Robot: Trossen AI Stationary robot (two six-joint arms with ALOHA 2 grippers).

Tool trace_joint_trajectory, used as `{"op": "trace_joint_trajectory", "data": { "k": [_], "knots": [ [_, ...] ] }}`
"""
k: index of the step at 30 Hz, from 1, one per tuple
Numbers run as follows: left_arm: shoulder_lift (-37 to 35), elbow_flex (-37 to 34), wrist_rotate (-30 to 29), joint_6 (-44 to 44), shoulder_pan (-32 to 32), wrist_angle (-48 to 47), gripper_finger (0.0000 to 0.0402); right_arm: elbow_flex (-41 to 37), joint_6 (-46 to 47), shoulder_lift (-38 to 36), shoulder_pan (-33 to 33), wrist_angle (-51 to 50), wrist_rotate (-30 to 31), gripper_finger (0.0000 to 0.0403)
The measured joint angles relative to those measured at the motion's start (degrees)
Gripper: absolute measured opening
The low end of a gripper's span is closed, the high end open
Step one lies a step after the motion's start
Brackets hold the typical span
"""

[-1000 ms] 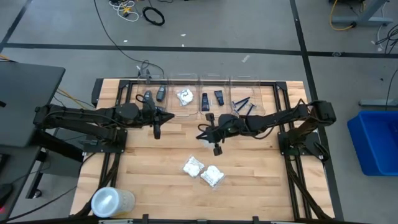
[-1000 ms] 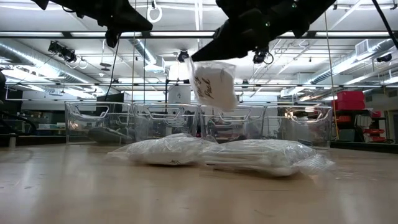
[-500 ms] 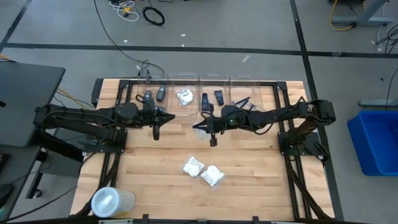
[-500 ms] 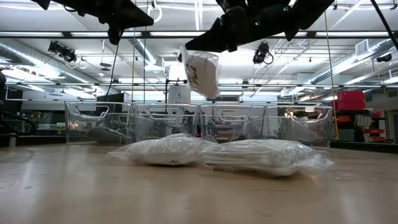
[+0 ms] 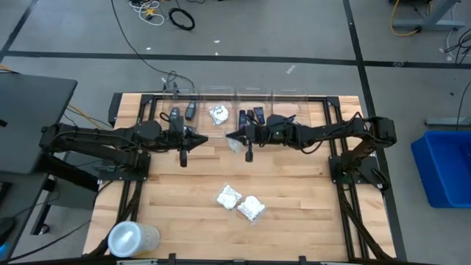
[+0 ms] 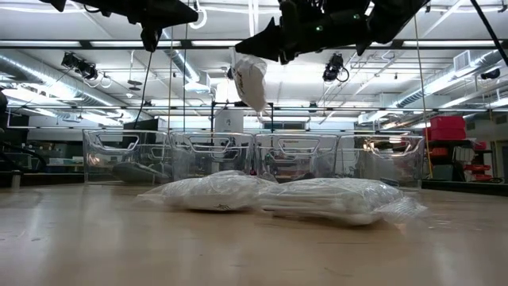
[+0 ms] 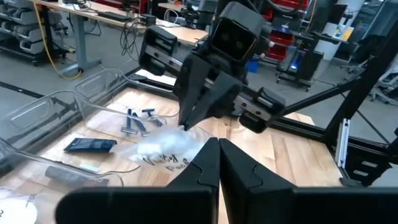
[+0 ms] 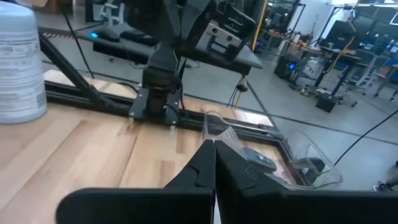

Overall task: Pick & Place Travel size toiletries
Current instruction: Put the white vanity pack into the middle left transparent bin

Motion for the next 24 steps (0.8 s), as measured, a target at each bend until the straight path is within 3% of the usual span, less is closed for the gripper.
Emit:
{"op": "trace_joint_trajectory", "data": {
  "k": [24],
  "knots": [
    [0.0, 0.0, -0.4, 0.0, 0.0, 1.0, 0.0004, 0.0, -0.1, 0.0, -6.2, 8.9, 0.0, 0.0]
  ]
}}
